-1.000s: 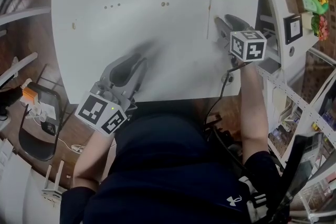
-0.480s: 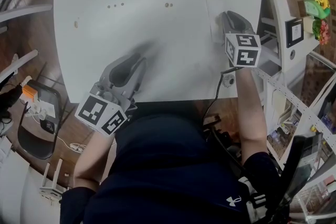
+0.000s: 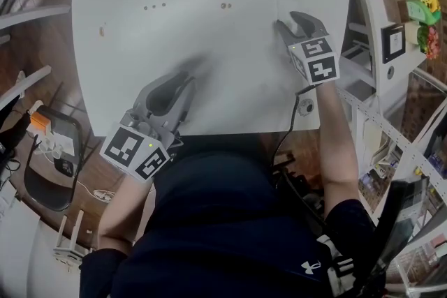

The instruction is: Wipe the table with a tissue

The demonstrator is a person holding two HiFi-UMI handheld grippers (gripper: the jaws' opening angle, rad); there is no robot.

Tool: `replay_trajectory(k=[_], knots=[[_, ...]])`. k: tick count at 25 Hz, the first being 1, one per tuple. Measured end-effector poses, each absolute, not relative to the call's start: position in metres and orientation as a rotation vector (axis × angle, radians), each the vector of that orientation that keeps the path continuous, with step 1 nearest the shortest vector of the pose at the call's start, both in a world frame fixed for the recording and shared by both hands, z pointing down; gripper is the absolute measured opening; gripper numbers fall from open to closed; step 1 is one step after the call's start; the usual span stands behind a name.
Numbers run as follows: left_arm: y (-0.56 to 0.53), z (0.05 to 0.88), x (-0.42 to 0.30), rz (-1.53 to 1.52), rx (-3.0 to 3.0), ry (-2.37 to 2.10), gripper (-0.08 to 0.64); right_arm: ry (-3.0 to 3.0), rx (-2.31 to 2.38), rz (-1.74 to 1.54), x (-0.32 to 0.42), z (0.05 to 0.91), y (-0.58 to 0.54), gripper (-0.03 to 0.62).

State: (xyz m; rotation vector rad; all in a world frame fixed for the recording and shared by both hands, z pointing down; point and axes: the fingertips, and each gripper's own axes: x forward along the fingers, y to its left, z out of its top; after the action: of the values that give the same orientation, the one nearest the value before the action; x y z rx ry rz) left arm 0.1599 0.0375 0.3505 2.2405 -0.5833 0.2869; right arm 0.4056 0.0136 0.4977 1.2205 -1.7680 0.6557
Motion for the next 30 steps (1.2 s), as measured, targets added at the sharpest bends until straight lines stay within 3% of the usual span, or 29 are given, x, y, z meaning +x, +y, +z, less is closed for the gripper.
replay_trajectory(k=[4, 9, 16, 20, 27, 30], knots=[[0.038, 0.354, 0.156, 0.294, 2.228, -0.592, 0.063, -1.760, 1.249, 0.750, 0.416, 0.506, 0.009, 0.168], [0.037, 0.353, 0.157, 0.288, 2.226, -0.590, 0.061, -1.753, 1.349, 0.826, 0.429, 0.507, 0.007, 0.028], [0.036, 0.356, 0.156, 0.292, 2.220, -0.595, 0.051, -1.727, 1.380, 0.826, 0.433, 0.512, 0.007, 0.028], [0.036, 0.357, 0.155, 0.292, 2.216, -0.595, 0.049, -1.701, 1.412, 0.833, 0.440, 0.511, 0.006, 0.093], [0.032, 0.356, 0.153, 0.279, 2.210, -0.607, 0.041, -1.712, 1.426, 0.916, 0.440, 0.511, 0.004, 0.106], [0.031, 0.356, 0.151, 0.276, 2.206, -0.609, 0.041, -1.737, 1.427, 0.927, 0.431, 0.511, 0.002, 0.023]])
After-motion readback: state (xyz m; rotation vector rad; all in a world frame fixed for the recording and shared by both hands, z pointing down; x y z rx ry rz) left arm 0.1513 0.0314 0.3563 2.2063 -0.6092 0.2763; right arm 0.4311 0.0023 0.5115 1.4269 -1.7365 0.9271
